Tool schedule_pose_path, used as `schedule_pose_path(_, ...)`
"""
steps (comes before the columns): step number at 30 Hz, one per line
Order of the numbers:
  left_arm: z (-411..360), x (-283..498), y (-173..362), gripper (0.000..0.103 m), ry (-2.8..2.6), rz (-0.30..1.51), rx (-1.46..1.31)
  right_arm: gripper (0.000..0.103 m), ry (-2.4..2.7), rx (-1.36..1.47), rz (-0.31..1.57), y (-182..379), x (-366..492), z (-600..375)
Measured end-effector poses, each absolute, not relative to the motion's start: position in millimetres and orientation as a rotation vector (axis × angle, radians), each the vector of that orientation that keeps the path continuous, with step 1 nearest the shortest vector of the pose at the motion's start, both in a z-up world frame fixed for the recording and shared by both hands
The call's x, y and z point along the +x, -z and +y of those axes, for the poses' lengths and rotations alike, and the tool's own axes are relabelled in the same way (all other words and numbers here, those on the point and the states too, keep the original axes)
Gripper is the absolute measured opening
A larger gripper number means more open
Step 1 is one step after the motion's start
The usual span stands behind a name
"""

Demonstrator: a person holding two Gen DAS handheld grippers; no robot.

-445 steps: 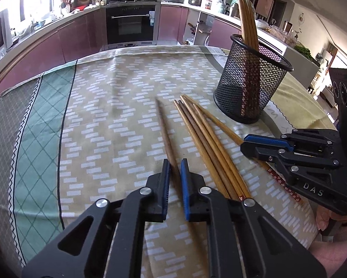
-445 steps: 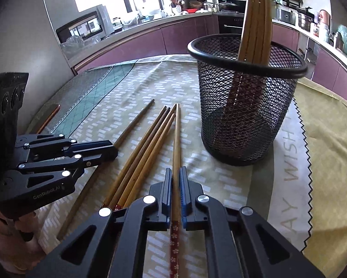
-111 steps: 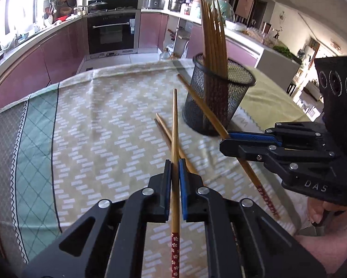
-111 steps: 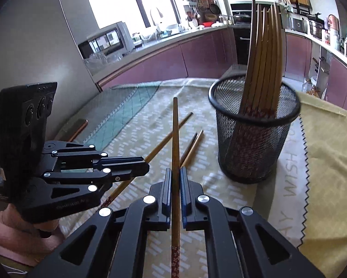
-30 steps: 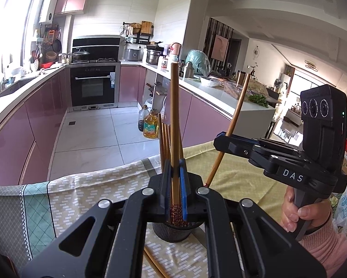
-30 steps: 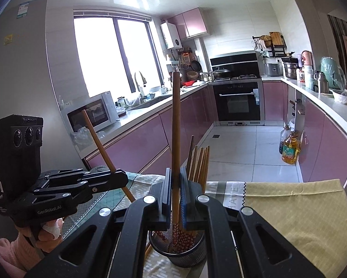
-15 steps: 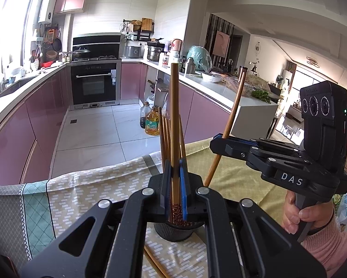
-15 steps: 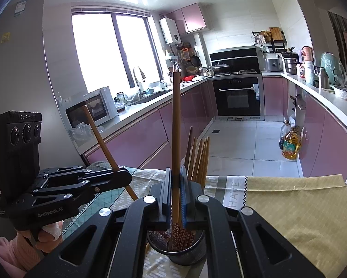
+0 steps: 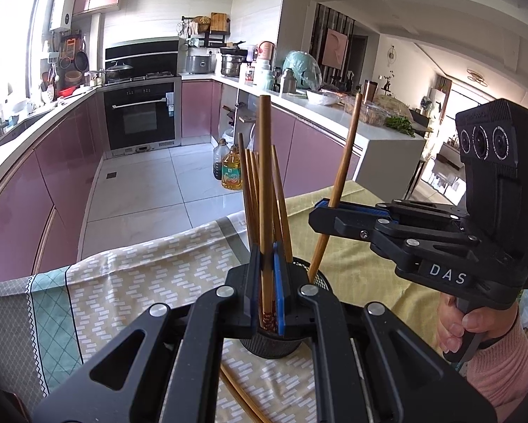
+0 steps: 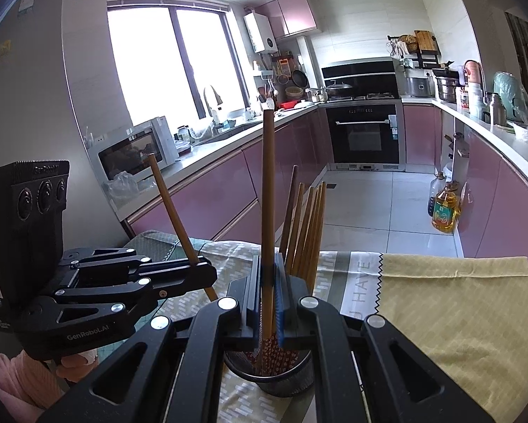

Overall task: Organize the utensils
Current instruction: 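Lower the left gripper's chopstick into the mesh cup while the right gripper inserts its own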

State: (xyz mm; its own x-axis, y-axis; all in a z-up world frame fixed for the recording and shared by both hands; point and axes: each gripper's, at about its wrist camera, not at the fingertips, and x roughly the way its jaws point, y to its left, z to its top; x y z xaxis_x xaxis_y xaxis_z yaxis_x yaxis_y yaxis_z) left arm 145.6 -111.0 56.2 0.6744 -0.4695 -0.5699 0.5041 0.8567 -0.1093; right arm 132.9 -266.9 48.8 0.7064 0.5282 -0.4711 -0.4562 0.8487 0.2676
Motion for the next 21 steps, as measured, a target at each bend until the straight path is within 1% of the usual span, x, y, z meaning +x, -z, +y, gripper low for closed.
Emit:
schedule_pose_path(10,-112.9,163.2,-42.1,0.008,0.539,0.671,0.07,0.006,-0.542,0.15,0.647,-28.7,152.5,-263.9)
schedule_pose_path(21,-123.9,187.1,-27.7,0.009,0.518,0.711,0.083,0.007,-0.531,0.167,0.663,-23.5,162.6,-265.9)
